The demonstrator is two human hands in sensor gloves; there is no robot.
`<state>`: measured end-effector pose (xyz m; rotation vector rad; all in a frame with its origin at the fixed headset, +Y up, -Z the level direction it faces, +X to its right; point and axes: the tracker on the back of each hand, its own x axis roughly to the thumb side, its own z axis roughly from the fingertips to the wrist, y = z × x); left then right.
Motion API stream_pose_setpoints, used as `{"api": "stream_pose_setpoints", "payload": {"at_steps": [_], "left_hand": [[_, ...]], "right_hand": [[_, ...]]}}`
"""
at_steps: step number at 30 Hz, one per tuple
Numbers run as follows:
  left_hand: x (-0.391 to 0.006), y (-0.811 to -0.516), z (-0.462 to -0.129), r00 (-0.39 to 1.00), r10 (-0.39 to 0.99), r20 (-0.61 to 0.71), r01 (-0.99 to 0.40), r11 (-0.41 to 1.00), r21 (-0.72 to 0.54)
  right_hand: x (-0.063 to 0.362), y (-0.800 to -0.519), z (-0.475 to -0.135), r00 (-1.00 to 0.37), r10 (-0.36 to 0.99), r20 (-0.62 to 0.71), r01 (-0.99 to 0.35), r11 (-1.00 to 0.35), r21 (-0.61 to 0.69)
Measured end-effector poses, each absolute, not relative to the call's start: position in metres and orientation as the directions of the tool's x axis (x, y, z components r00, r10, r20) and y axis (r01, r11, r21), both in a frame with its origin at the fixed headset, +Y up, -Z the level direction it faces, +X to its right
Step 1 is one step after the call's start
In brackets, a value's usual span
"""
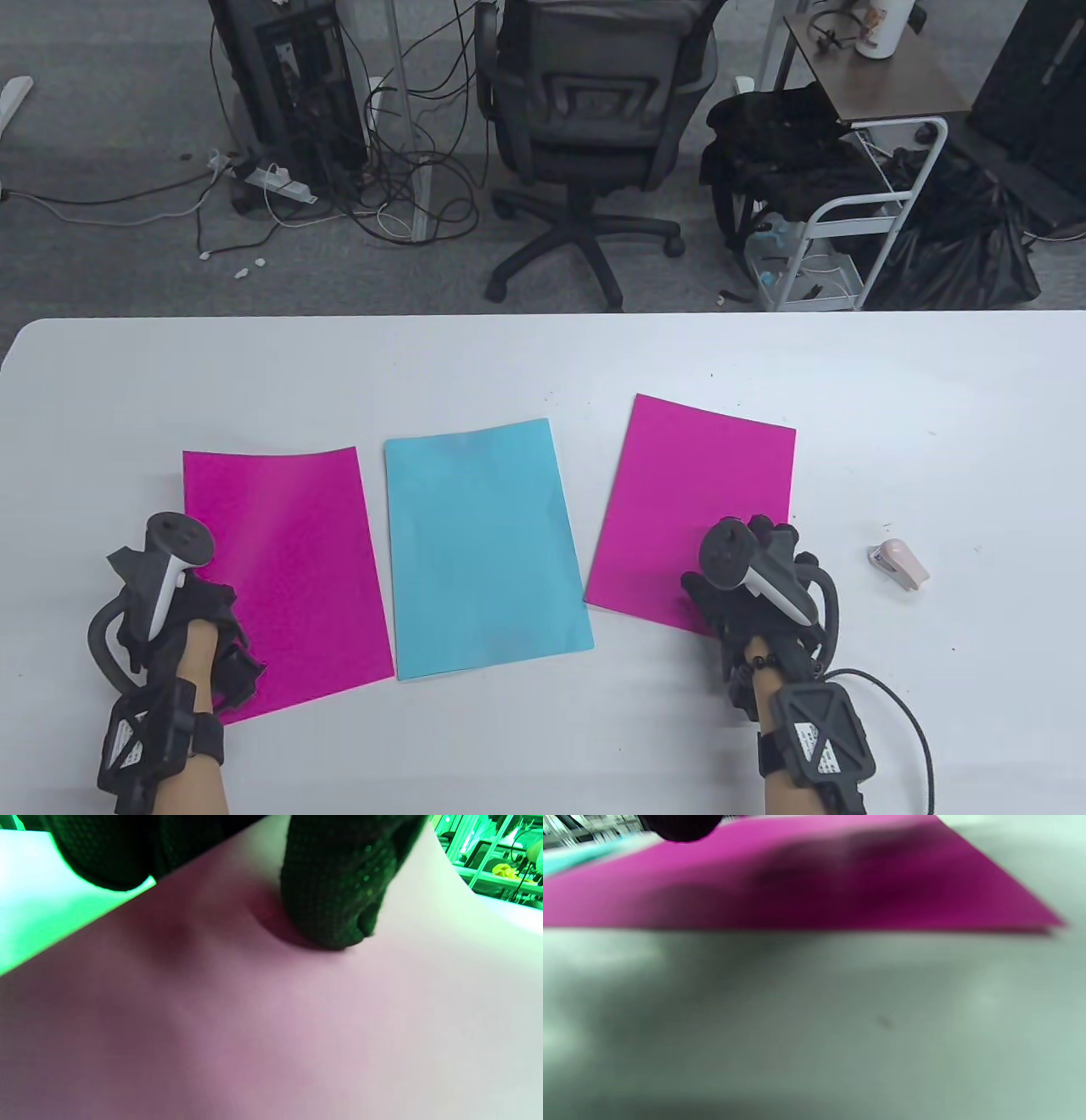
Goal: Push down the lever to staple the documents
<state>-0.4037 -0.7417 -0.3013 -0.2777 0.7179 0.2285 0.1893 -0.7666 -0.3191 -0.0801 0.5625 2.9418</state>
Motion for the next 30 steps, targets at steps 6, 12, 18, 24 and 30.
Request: {"api": "stream_pose_setpoints", "payload": {"at_steps": [6,12,18,24,30], "left_hand": [[-0.406,-0.730,-0.296,0.722,0.144,-0.677,-0.333,0.930,-0.157],[-0.400,-0.722,-0.294,0.721,0.153,-0.676,-0.335,0.931,-0.146],[-0.393,-0.721,-0.295,0.705,0.209,-0.678,-0.408,0.901,-0.146],[-0.387,-0.723,-0.298,0.693,0.251,-0.676,-0.461,0.875,-0.147],[-0.376,-0.727,-0.299,0.685,0.328,-0.651,-0.544,0.825,-0.156]], "right_hand": [[0.194,-0.771,-0.320,-0.979,0.159,-0.127,-0.200,-0.864,0.463],[0.195,-0.769,-0.319,-0.981,0.163,-0.103,-0.193,-0.841,0.506],[0.191,-0.769,-0.317,-0.985,0.155,-0.073,-0.170,-0.834,0.525],[0.186,-0.768,-0.316,-0.988,0.150,-0.047,-0.151,-0.828,0.540],[0.177,-0.768,-0.315,-0.990,0.141,-0.020,-0.129,-0.826,0.548]]}}
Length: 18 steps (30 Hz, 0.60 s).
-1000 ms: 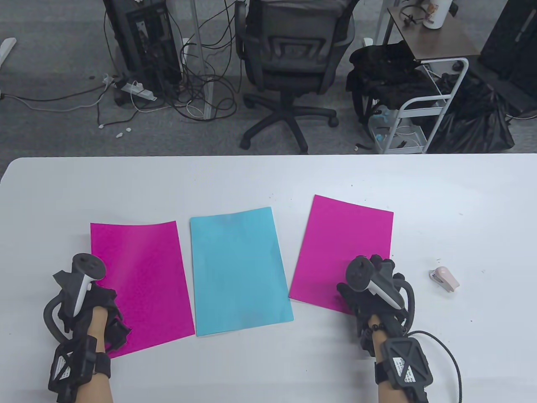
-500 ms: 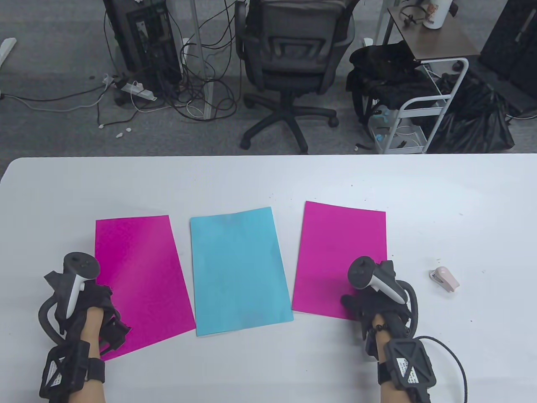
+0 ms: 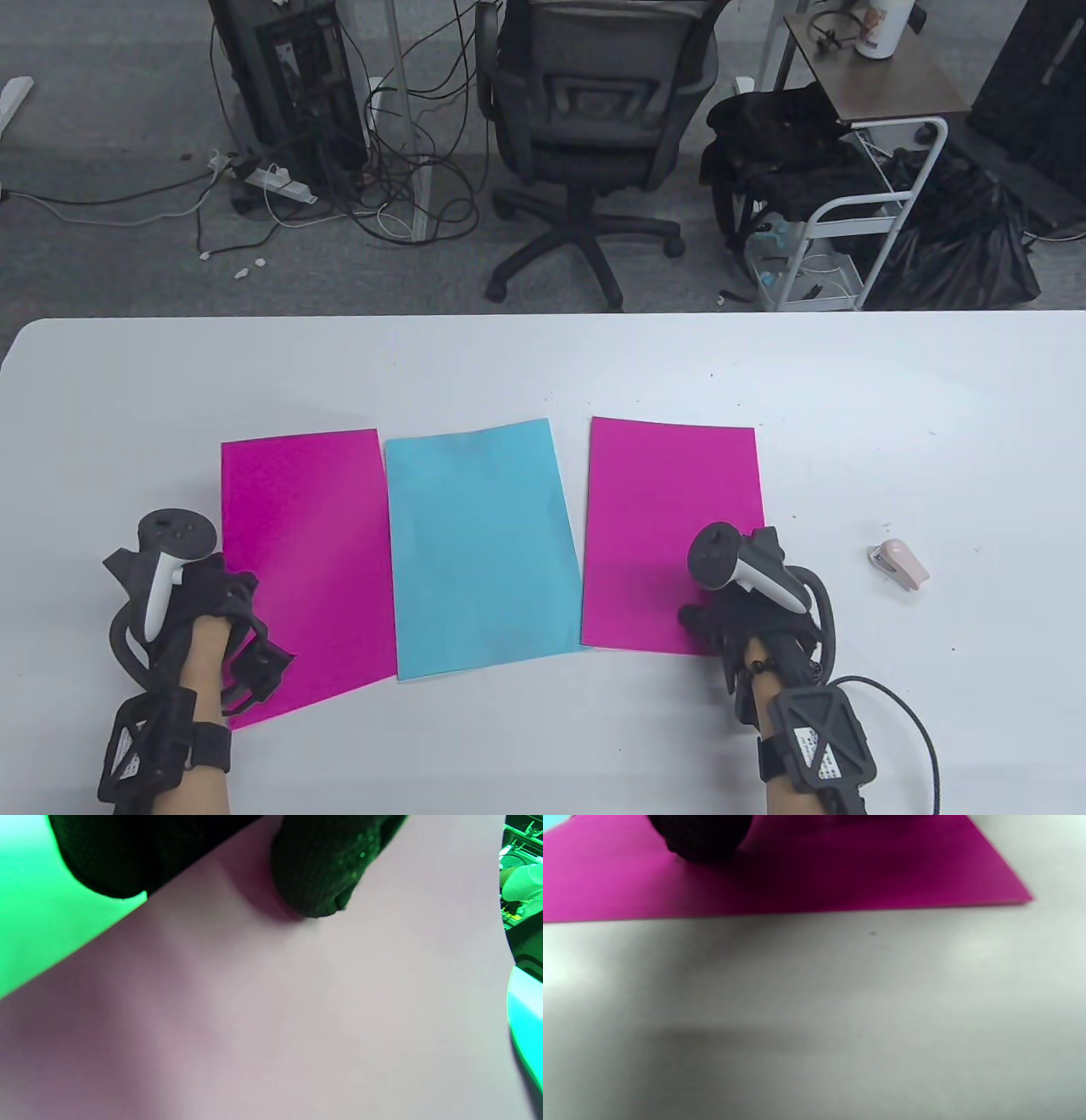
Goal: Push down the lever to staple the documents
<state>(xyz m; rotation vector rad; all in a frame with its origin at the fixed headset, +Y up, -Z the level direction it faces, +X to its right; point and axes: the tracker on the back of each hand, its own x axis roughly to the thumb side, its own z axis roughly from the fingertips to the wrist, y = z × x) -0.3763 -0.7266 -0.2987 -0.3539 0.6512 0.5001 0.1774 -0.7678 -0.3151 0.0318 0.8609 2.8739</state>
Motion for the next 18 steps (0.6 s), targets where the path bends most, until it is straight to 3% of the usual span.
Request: {"api": "stream_pose_setpoints", "payload": {"at_steps": [18], "left_hand": [[-0.329,-0.732,-0.297,0.673,0.514,-0.531,-0.686,0.702,-0.190]], "right_hand": [[0.153,-0.770,-0.311,-0.992,0.110,0.053,-0.063,-0.832,0.552]]}}
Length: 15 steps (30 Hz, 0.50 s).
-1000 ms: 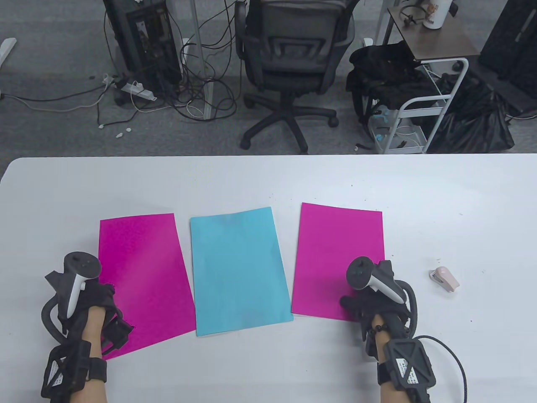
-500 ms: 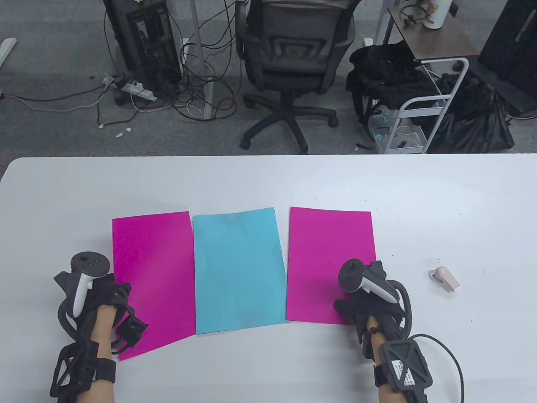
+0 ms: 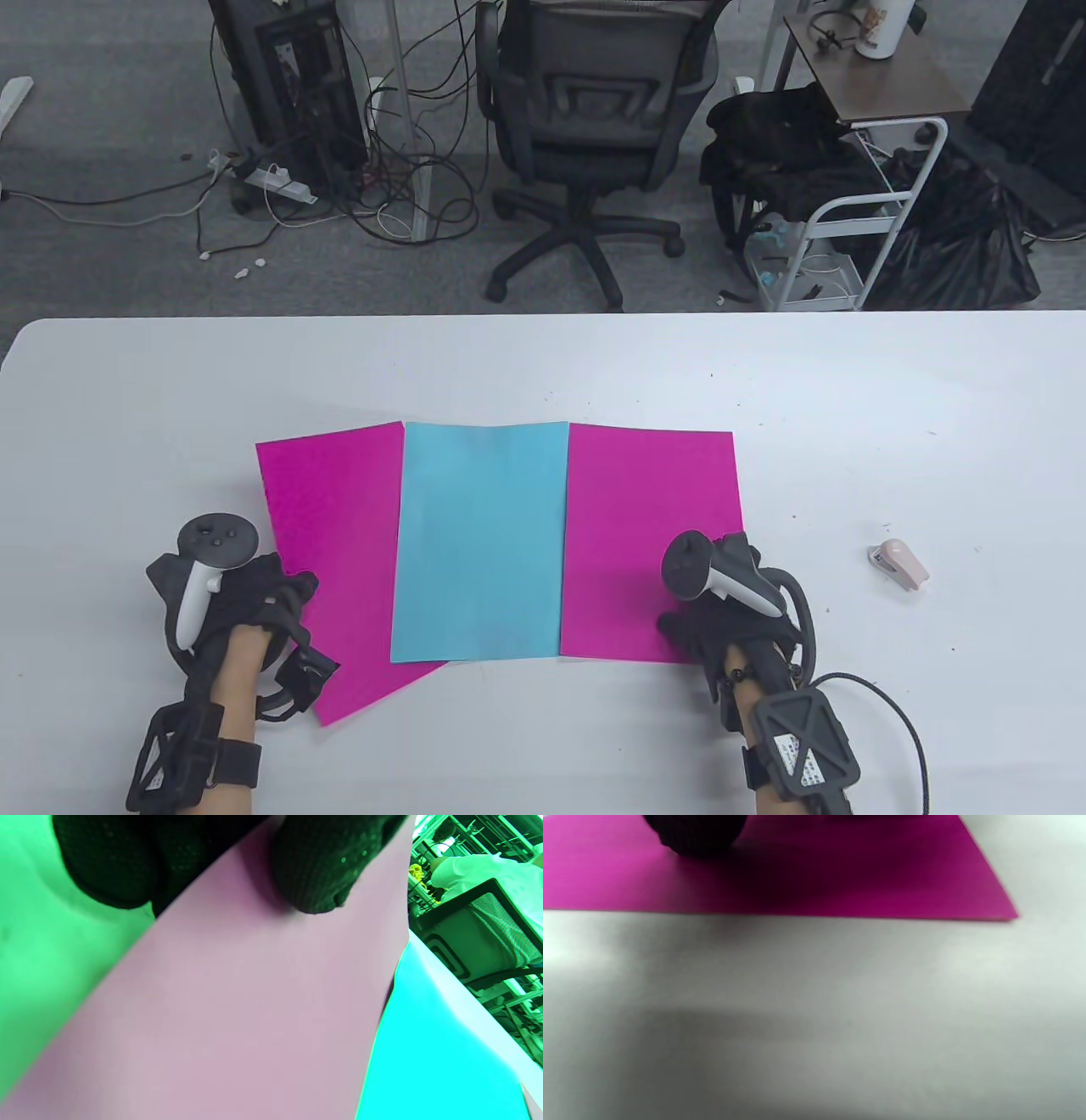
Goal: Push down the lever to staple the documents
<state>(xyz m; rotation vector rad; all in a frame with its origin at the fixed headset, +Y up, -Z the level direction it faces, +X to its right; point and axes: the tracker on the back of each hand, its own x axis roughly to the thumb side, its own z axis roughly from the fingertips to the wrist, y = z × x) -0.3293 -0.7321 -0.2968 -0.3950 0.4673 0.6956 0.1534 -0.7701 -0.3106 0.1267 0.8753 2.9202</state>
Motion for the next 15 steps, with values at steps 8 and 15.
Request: {"api": "stream_pose_setpoints", "payload": {"at_steps": [8,15], "left_hand": [[-0.303,-0.744,-0.297,0.647,0.583,-0.491,-0.736,0.645,-0.203],[-0.284,-0.750,-0.297,0.636,0.634,-0.440,-0.763,0.602,-0.235]], "right_hand": [[0.148,-0.772,-0.310,-0.992,0.107,0.073,-0.050,-0.833,0.551],[0.138,-0.773,-0.309,-0.988,0.107,0.112,-0.028,-0.835,0.549]]}}
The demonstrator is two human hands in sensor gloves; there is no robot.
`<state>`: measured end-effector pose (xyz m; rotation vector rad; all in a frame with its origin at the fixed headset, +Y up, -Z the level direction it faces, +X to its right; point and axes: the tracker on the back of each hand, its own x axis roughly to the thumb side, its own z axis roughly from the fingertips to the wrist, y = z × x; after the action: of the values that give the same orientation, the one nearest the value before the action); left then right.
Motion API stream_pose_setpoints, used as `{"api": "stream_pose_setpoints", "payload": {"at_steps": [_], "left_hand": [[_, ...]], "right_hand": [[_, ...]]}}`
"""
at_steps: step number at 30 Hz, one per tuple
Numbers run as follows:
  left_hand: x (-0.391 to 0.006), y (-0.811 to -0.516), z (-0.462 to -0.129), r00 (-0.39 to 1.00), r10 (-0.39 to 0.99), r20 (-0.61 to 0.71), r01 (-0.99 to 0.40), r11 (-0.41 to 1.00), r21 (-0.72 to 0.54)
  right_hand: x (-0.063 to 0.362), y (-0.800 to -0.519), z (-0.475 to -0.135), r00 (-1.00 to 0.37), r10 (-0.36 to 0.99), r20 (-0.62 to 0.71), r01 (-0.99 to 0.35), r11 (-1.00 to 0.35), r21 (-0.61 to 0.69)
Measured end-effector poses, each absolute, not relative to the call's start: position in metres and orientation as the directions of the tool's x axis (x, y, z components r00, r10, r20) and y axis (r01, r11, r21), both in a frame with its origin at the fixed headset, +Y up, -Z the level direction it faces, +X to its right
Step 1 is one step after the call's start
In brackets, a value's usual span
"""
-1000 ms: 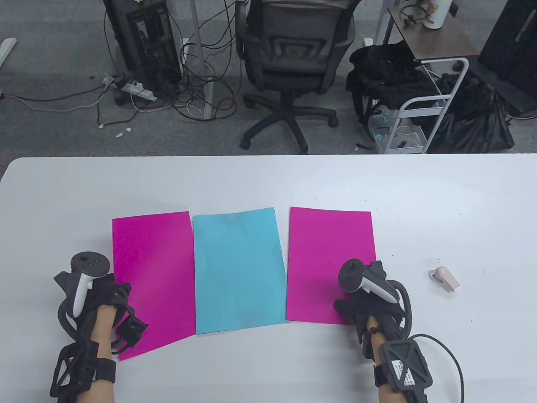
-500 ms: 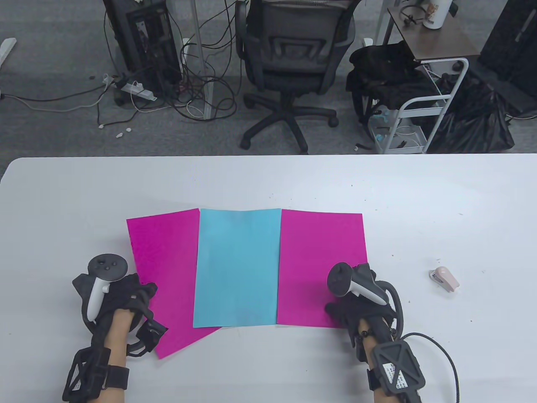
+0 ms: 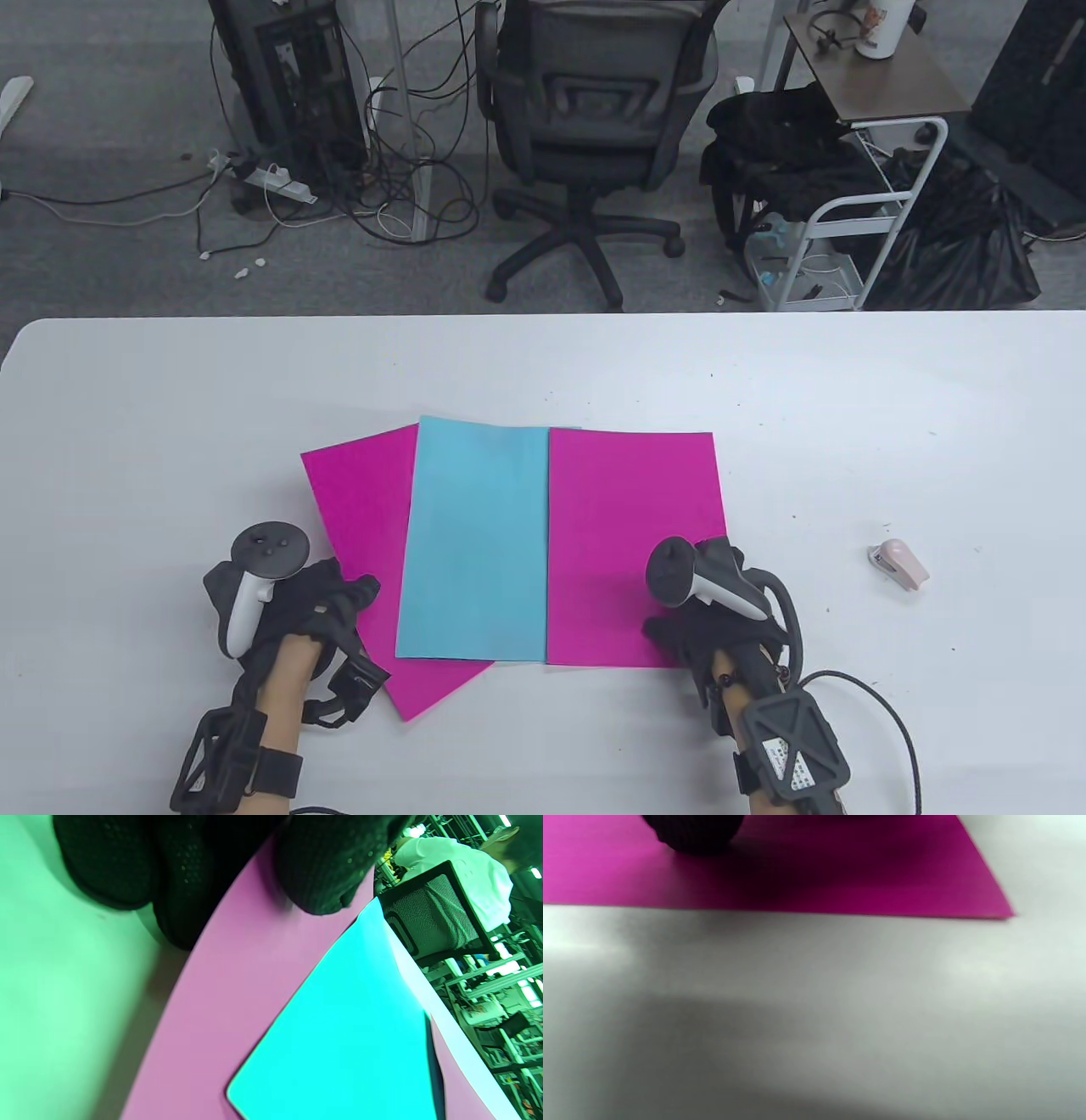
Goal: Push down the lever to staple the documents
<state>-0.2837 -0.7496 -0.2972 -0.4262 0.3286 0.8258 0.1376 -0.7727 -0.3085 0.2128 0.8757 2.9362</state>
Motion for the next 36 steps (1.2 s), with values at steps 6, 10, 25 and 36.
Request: {"api": "stream_pose_setpoints", "payload": {"at_steps": [6,10,25,36], "left_hand": [[-0.269,-0.753,-0.298,0.622,0.672,-0.403,-0.781,0.569,-0.256],[-0.257,-0.751,-0.298,0.642,0.673,-0.367,-0.766,0.576,-0.286],[-0.223,-0.742,-0.292,0.691,0.683,-0.236,-0.719,0.617,-0.319],[-0.217,-0.742,-0.288,0.678,0.703,-0.214,-0.729,0.605,-0.320]], "right_hand": [[0.127,-0.774,-0.308,-0.983,0.112,0.146,-0.014,-0.838,0.546],[0.120,-0.775,-0.306,-0.976,0.122,0.182,-0.006,-0.846,0.533],[0.084,-0.779,-0.296,-0.939,0.168,0.299,0.004,-0.868,0.497],[0.048,-0.783,-0.286,-0.890,0.186,0.415,0.023,-0.893,0.449]]}}
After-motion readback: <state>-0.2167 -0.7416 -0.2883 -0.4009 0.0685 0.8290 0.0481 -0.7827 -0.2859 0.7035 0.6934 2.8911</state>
